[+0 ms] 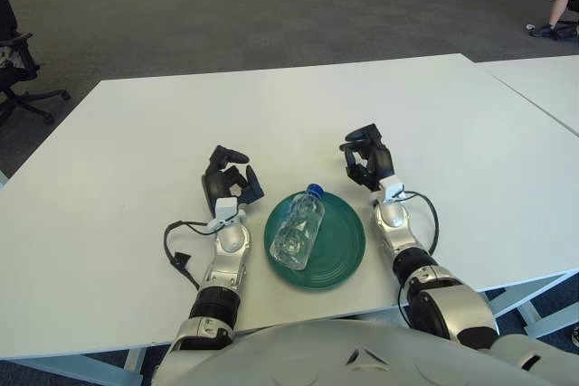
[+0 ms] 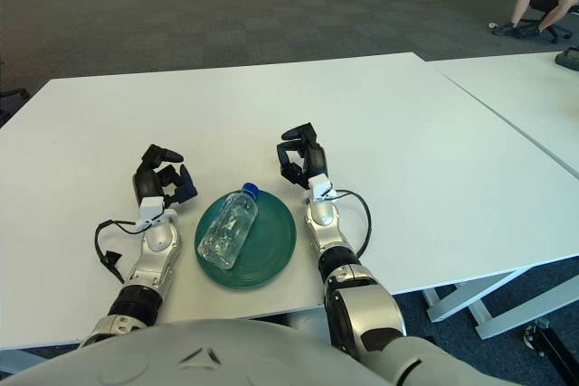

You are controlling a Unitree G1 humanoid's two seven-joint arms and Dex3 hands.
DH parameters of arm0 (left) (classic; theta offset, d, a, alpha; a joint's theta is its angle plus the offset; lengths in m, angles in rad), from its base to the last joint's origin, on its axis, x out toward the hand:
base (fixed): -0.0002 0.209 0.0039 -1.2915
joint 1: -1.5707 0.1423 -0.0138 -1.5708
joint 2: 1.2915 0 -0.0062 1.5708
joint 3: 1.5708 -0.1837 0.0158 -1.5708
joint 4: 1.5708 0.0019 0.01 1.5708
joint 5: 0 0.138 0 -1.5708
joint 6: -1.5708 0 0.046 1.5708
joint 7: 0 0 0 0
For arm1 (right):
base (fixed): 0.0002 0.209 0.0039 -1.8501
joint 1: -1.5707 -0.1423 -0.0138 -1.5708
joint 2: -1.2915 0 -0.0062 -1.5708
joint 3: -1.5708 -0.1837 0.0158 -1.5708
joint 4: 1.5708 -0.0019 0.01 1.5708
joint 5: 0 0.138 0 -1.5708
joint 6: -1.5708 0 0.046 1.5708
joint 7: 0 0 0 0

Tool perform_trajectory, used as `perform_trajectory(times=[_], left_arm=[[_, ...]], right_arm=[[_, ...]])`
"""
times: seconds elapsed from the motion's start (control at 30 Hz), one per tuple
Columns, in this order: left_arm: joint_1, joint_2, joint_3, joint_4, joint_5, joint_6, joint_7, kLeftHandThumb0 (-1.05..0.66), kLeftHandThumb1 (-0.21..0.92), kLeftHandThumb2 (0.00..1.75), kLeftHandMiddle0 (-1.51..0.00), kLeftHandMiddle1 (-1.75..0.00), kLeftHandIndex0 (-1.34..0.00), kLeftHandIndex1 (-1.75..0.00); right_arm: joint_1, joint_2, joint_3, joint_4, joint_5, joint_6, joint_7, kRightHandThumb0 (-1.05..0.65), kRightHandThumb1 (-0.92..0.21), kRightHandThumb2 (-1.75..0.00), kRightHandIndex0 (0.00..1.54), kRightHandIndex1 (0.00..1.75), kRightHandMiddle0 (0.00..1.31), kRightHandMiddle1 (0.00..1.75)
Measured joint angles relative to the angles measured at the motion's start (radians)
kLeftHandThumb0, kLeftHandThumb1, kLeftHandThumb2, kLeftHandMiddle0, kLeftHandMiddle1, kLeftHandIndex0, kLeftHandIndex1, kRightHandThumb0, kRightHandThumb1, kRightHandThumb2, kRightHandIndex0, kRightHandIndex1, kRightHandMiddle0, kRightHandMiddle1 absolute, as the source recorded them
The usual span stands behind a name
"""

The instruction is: Put the bottle into the plate.

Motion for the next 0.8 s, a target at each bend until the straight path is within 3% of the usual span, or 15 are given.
perform_trajectory(times=[0.8], left_arm=[[0.000, 0.003, 0.003, -0.001, -0.006, 0.000, -0.016, -0.57, 0.09, 1.59, -1.29, -1.75, -0.80, -1.75]], right_arm=[[-0.024, -0.002, -0.022, 0.046, 0.005, 0.057, 0.006, -0.35, -0.92, -0.51, 0.30, 1.21, 0.20, 1.74]])
